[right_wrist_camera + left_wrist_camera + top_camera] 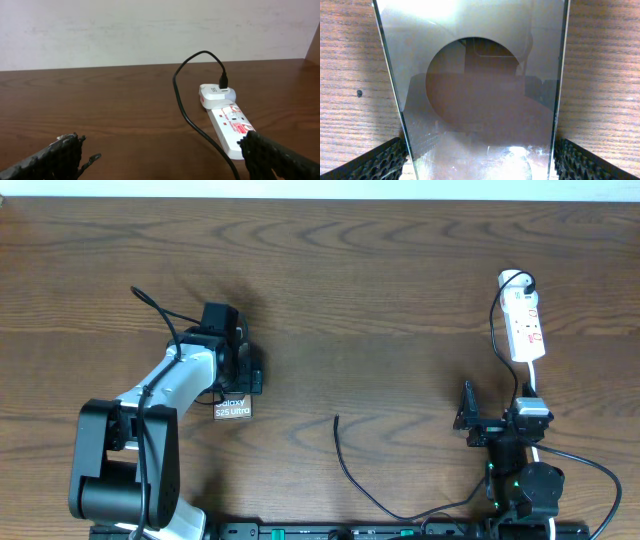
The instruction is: Plug charger to phone and switch on socket
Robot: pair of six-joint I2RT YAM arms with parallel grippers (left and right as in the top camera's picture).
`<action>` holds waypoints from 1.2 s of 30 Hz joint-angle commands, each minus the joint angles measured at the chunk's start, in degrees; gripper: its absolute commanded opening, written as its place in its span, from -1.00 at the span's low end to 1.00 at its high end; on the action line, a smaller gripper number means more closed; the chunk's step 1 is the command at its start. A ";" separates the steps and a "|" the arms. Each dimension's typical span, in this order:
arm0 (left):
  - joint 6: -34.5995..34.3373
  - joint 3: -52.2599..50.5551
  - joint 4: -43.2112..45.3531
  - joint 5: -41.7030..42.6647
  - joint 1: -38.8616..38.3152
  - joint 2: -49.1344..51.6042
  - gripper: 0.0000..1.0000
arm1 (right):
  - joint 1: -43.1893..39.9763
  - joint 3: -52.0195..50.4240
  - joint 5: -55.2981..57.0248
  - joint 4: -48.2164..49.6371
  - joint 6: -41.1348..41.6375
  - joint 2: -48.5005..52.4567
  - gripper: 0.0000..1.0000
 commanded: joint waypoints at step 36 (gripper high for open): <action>-0.28 -1.57 -0.76 -0.81 0.09 0.26 0.72 | 0.48 -0.07 0.44 -0.26 -0.68 -0.09 0.98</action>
